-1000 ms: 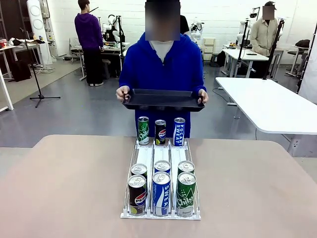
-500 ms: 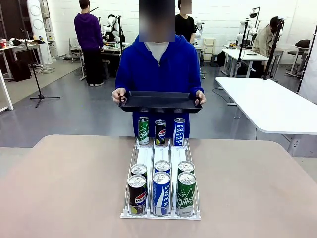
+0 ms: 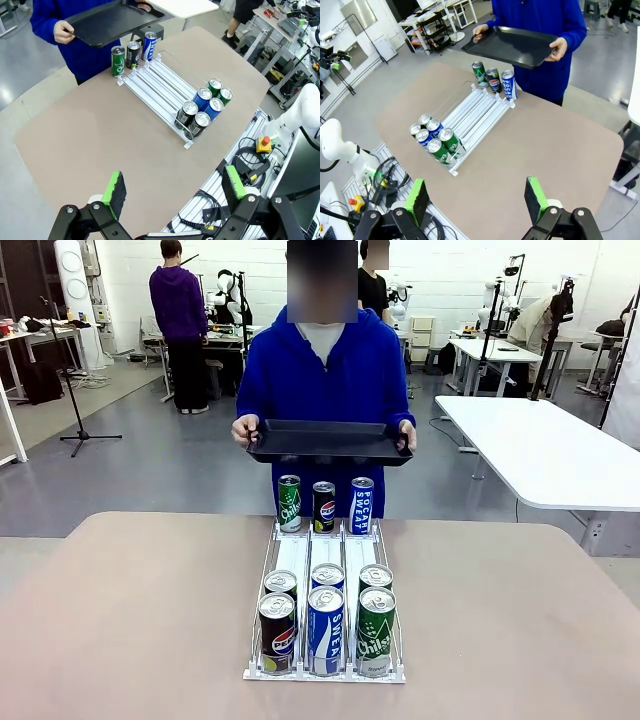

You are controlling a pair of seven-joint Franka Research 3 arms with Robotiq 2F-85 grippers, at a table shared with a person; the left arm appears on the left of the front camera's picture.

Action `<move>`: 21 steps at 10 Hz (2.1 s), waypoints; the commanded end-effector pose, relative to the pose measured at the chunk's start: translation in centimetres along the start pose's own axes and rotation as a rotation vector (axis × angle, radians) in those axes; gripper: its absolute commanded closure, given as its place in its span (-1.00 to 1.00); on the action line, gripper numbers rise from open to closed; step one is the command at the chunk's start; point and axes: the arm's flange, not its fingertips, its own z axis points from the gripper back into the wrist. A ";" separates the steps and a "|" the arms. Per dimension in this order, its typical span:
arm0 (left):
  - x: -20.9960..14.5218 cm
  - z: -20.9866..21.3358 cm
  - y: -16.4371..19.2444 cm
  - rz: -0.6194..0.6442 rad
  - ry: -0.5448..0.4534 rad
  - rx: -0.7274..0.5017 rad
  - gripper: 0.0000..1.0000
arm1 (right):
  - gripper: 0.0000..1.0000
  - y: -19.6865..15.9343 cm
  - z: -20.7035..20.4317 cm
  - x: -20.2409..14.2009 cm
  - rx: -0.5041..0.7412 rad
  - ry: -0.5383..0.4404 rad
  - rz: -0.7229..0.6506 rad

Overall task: Retrieve and hand over the desired beverage to the person.
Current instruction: Pick up a can of the same type that the person held from the Automatic Can Dispenser.

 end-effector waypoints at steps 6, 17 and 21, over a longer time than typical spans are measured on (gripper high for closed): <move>0.1 0.0 0.1 -0.016 -0.004 -0.018 -1.00 | -1.00 0.0 -0.1 0.1 0.029 -0.013 0.009; 0.1 0.0 0.1 -0.016 -0.004 -0.018 -1.00 | -1.00 0.0 -0.1 0.1 0.029 -0.013 0.009; 0.1 0.0 0.1 -0.016 -0.004 -0.018 -1.00 | -1.00 0.0 -0.1 0.1 0.029 -0.013 0.009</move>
